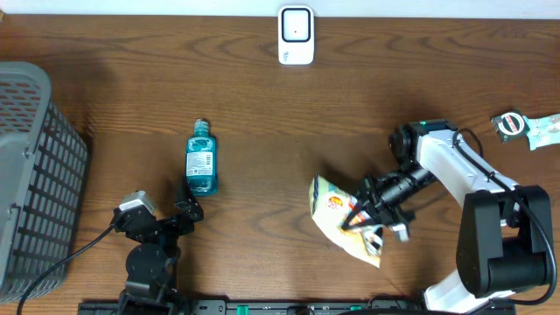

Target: Scan the item barcode

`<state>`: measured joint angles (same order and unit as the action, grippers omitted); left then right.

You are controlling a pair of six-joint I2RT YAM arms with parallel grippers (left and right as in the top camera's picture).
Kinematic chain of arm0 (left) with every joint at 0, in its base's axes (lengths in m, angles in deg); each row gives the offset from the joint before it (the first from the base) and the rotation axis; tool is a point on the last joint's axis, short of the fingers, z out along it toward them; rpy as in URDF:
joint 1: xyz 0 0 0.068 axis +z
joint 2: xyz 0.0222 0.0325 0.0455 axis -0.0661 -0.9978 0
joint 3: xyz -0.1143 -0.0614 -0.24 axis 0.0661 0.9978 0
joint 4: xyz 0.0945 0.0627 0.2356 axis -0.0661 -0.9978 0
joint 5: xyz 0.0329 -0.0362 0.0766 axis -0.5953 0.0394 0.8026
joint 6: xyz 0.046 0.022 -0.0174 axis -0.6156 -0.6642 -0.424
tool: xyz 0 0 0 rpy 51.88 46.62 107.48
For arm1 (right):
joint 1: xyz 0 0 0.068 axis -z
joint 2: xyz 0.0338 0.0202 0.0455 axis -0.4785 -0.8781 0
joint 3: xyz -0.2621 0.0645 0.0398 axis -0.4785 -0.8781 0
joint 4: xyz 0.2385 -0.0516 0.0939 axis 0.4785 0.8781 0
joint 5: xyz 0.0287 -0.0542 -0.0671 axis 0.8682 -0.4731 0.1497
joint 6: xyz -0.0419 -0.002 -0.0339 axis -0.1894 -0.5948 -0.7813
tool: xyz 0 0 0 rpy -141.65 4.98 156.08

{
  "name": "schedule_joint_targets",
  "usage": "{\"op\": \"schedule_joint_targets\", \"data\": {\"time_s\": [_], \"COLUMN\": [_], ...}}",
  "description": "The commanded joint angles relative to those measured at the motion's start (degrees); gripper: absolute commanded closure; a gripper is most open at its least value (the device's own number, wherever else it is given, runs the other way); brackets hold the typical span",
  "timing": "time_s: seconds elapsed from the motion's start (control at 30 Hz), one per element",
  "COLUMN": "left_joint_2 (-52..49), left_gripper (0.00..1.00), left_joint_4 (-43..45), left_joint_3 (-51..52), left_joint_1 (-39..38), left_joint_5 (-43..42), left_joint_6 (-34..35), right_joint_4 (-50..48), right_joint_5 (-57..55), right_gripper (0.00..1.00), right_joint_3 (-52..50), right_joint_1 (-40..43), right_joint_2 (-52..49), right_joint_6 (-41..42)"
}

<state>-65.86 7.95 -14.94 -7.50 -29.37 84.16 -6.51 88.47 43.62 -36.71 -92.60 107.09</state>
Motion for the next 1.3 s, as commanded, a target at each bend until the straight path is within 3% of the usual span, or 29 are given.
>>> {"op": "schedule_joint_targets", "data": {"time_s": [0.0, 0.13, 0.23, 0.33, 0.4, 0.5, 0.53, 0.57, 0.8, 1.07, 1.27], "left_joint_2": [0.15, 0.15, 0.15, 0.15, 0.15, 0.15, 0.15, 0.15, 0.15, 0.15, 0.15], "left_gripper": [0.02, 0.02, 0.02, 0.02, 0.02, 0.02, 0.02, 0.02, 0.02, 0.02, 0.02], "left_joint_4": [-1.42, -1.42, -1.42, -1.42, -1.42, -1.42, -1.42, -1.42, -1.42, -1.42, -1.42], "left_joint_3": [1.01, 1.01, 1.01, 1.01, 1.01, 1.01, 1.01, 1.01, 1.01, 1.01, 1.01], "left_joint_1": [0.07, 0.07, 0.07, 0.07, 0.07, 0.07, 0.07, 0.07, 0.07, 0.07, 0.07], "left_joint_5": [0.31, 0.31, 0.31, 0.31, 0.31, 0.31, 0.31, 0.31, 0.33, 0.31, 0.33], "left_joint_6": [0.35, 0.35, 0.35, 0.35, 0.35, 0.35, 0.35, 0.35, 0.33, 0.35, 0.35], "right_joint_4": [3.10, 2.51, -2.93, -18.14, -29.97, -45.48, -49.53, -51.84, -47.10, -41.99, -39.41], "right_joint_5": [-2.29, -6.51, -17.75, -27.34, -27.69, -22.95, -21.53, -20.52, -19.87, -29.20, -61.68], "right_gripper": [0.98, 0.99, 0.99, 0.99, 0.90, 0.51, 0.08, 0.01, 0.01, 0.01, 0.01], "right_joint_3": [0.70, 0.70, 0.70, 0.70, 0.70, 0.70, 0.70, 0.70, 2.84, 7.10, 7.02], "right_joint_1": [0.57, 1.07, 0.90, 0.48, 0.11, -1.03, -1.40, -1.64, -1.73, -6.38, -24.44], "right_joint_2": [-0.28, -0.28, -0.28, -0.28, -0.28, -0.28, -0.28, -0.28, 0.20, 11.45, 17.14], "right_joint_6": [2.29, 1.99, -1.29, -13.27, -27.52, -50.40, -56.43, -61.35, -71.19, -83.71, -88.87]}}
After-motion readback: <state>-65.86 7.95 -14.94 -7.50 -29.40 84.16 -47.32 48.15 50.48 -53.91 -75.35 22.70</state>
